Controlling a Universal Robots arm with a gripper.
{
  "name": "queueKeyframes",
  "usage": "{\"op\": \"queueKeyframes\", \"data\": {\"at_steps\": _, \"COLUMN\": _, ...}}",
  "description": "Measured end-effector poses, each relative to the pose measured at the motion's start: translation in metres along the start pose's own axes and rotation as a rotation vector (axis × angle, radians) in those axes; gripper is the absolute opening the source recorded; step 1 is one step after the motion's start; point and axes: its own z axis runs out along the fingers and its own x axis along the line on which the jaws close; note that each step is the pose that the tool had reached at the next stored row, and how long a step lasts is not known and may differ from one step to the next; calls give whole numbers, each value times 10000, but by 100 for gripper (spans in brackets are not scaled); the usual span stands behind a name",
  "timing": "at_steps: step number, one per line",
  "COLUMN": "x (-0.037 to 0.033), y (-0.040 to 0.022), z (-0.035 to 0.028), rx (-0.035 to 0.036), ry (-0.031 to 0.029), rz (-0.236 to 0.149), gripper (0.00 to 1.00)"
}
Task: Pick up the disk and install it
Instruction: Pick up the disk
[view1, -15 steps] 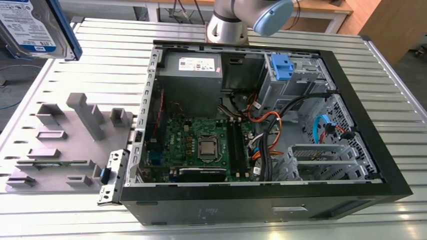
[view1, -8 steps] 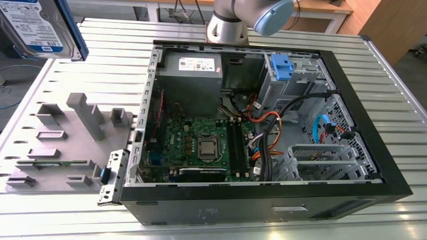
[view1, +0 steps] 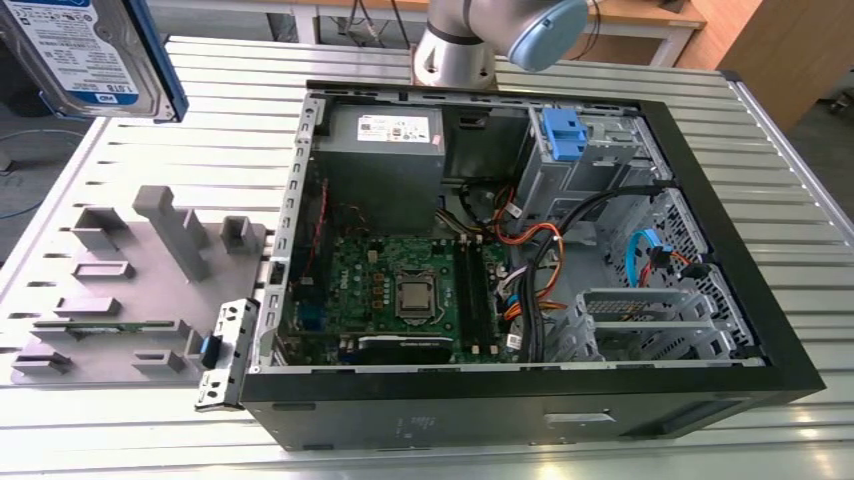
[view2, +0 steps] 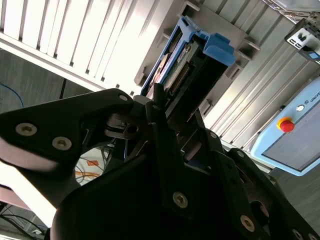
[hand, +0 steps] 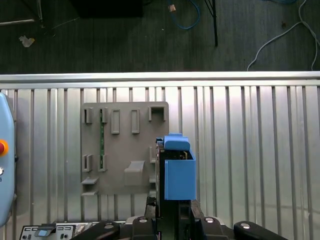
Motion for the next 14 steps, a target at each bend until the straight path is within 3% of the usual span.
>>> {"op": "queueKeyframes", "data": {"at_steps": 14, "x": -1, "y": -21, "z": -1, "rx": -1, "ry": 1, "rz": -1, "gripper": 35}}
